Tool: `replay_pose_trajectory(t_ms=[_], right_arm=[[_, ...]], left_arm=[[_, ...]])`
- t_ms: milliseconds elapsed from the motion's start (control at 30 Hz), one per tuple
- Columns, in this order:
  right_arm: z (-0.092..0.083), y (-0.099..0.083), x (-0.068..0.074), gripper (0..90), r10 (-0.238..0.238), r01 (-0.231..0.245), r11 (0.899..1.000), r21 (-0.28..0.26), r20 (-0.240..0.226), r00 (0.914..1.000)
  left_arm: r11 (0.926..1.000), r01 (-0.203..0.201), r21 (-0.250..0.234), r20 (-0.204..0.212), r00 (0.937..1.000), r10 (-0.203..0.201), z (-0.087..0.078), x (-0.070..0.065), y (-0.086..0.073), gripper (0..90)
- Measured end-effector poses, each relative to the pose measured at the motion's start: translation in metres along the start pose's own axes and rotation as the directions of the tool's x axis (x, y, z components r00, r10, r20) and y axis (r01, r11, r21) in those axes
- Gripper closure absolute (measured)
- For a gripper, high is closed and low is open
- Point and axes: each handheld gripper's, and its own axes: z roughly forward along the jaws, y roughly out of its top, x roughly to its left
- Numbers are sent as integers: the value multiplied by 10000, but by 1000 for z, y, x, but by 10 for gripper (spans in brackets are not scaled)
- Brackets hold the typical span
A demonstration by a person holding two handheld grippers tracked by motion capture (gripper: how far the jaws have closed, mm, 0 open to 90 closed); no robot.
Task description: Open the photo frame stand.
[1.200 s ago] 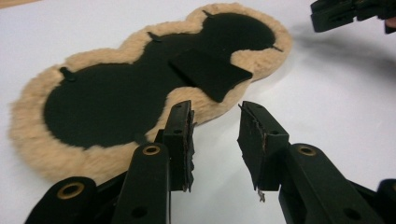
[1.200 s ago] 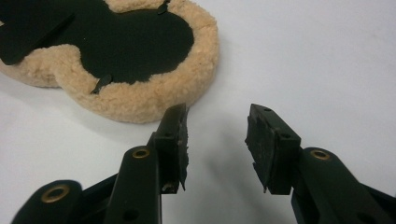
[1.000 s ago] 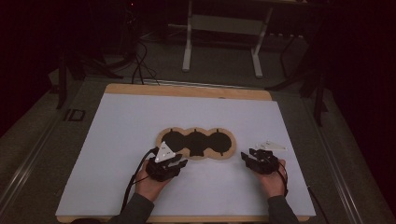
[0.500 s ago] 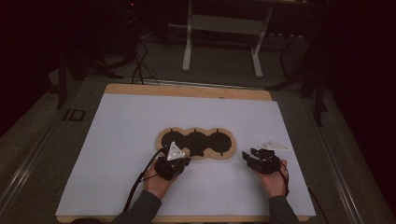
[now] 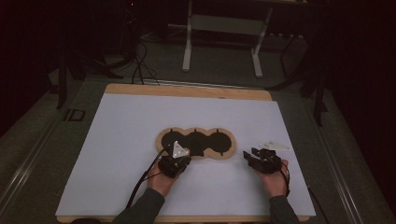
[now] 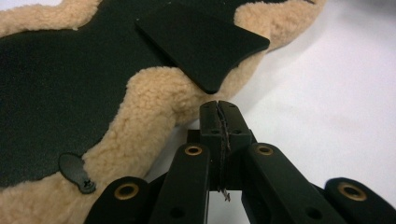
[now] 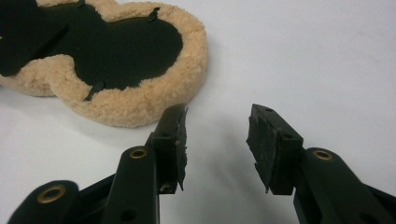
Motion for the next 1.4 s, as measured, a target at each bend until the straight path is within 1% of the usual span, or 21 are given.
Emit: replay_pose_trajectory(t_ms=[200,267,467,767,833,1133,1233,1400], right_arm=[[0,0,1,563,-15,15,10000,40,-13,10000],[0,0,1,563,-14,14,10000,39,-11,10000],[1,0,1,564,-19,19,10000,45,-4,10000],[0,0,0,564,-31,31,10000,48,7,10000],[1,0,0,564,-22,22,10000,48,5,10000],[1,0,1,564,-55,54,10000,73,23,10000],[1,0,1,564,-53,53,10000,77,23,10000],[1,0,1,564,-54,54,10000,70,34,10000]], left_arm=[[9999,88,-84,-100,9999,-88,1,1,2,900],[9999,132,-88,-74,9999,-132,1,1,2,900],[9999,91,-102,-83,9999,-92,2,0,4,900],[9997,92,-206,-48,9999,-93,0,0,5,900],[9994,183,-289,2,9998,-183,-1,0,6,900],[9970,289,-724,6,9996,-290,-8,2,17,900],[9953,377,-891,-92,9992,-386,-10,2,22,900],[9947,405,-940,-146,9990,-421,-12,4,28,900]])
